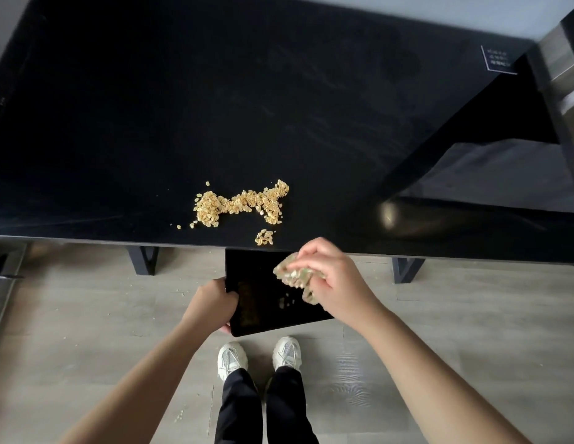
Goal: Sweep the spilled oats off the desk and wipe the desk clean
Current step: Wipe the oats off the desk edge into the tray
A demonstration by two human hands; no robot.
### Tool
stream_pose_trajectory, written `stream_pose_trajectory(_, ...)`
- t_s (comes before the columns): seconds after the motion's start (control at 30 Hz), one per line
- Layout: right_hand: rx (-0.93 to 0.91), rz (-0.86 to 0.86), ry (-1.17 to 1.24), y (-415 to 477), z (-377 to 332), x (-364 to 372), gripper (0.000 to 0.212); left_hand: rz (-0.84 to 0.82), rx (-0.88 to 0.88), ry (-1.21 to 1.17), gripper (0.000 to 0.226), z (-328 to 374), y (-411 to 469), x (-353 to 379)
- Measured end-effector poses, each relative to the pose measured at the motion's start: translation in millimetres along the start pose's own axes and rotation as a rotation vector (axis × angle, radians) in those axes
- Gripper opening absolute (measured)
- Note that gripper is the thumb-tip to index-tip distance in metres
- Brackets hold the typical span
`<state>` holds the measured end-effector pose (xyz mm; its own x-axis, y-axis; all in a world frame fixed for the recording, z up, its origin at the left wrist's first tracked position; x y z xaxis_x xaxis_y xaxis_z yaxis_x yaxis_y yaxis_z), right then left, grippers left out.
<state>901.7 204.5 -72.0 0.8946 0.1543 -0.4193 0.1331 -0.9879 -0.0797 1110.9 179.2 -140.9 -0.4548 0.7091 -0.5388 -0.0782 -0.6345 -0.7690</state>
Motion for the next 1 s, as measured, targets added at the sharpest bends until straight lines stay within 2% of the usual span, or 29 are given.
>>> stream_pose_trajectory(0.13, -0.021, 0.281, 0.072, 18.7, -6.7, -31.2, 0.047, 0.007, -0.014, 0.026, 0.023, -6.0, 3.2, -2.1)
stream_pose_trajectory(0.23, 0.068, 0.485, -0.073, 36.1, 8.6, -43.0, 0.039, -0.004, -0.025, -0.006, 0.022, -12.0, 5.4, -2.9)
stream_pose_trajectory(0.33, 0.167, 0.562, -0.212, 43.1, 22.9, -32.7, 0.033, -0.017, -0.037, -0.027, 0.022, -19.9, 9.9, -5.5)
stream_pose_trajectory(0.43, 0.176, 0.594, -0.22, 56.9, 21.3, -24.7, 0.034, -0.007, -0.048, -0.036, 0.021, -26.7, 13.3, -10.0)
stream_pose_trajectory(0.6, 0.062, 0.534, -0.205, 97.5, 11.2, -15.9, 0.035, 0.005, -0.032, -0.056, 0.02, -34.2, 15.5, -16.1)
stream_pose_trajectory(0.83, 0.0, 0.309, -0.086, 119.6, -1.3, -0.2, 0.044, 0.013, 0.017, -0.064, 0.022, -37.8, 16.9, -25.4)
stream_pose_trajectory(1.0, -0.014, 0.113, -0.011, 94.2, -5.6, 25.6, 0.049, 0.009, 0.024, -0.065, 0.022, -39.2, 14.8, -31.3)
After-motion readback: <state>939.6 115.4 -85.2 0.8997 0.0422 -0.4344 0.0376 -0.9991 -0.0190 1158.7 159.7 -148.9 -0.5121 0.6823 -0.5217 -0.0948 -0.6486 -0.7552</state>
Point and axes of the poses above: each hand's wrist, its own y-axis towards the middle knuckle, its own x-axis out of the palm, z = x × y, the point moved 3 cm from there along y, towards the middle knuckle, and after that the axes turned 14 degrees about y, right-handed, at the moved point
